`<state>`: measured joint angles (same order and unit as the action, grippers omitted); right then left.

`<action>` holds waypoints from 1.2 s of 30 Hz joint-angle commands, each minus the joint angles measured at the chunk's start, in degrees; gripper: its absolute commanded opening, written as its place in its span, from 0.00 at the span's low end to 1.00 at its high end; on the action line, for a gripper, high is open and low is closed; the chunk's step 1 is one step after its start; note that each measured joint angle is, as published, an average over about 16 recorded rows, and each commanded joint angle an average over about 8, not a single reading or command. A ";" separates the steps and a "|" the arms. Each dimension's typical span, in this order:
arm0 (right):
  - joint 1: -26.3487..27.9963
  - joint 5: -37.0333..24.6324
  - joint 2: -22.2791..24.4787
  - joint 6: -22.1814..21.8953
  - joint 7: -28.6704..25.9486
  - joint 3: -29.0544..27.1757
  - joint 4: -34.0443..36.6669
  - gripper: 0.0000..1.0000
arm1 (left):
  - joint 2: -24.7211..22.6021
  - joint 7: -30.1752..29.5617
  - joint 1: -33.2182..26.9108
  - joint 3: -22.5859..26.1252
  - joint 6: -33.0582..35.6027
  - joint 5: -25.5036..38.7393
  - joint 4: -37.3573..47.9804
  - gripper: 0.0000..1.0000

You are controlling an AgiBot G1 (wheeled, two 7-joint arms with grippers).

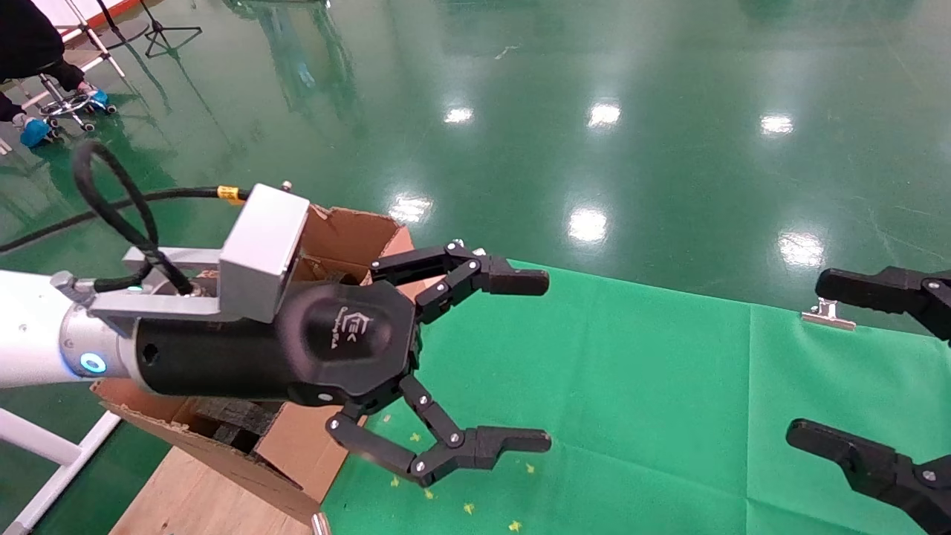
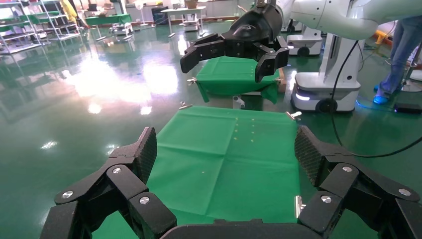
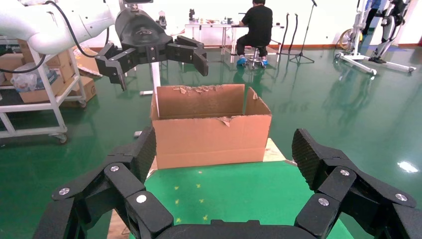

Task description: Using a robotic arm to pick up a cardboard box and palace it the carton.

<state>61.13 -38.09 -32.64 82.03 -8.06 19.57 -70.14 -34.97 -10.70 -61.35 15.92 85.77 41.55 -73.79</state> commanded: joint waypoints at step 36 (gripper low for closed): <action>0.00 0.00 0.00 0.00 0.00 0.00 0.00 1.00 | -0.05 -0.07 -0.34 0.18 -0.18 0.51 0.41 1.00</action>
<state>61.13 -38.09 -32.64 82.03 -8.06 19.57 -70.14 -35.02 -10.77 -61.69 16.09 85.59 42.06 -73.38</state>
